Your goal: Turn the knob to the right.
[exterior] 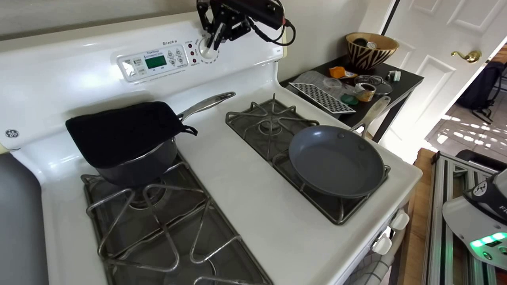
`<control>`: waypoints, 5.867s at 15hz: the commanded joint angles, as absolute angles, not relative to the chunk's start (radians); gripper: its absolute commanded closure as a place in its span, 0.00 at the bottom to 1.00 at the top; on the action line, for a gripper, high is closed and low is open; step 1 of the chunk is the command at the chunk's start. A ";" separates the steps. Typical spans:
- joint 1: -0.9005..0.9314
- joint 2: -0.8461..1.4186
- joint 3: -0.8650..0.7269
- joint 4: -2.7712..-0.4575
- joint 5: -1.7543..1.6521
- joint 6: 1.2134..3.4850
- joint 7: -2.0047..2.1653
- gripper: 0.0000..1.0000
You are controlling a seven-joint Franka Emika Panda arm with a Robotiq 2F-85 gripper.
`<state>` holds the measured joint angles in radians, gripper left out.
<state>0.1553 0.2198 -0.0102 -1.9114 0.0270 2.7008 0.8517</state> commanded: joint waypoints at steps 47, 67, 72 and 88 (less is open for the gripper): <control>0.184 0.099 0.013 -1.944 -0.296 2.552 0.984 0.00; 0.185 -0.026 0.140 -1.944 -0.665 2.277 0.906 0.00; 0.177 -0.008 0.146 -1.918 -0.643 2.294 0.882 0.00; 0.175 -0.006 0.145 -1.917 -0.643 2.294 0.882 0.00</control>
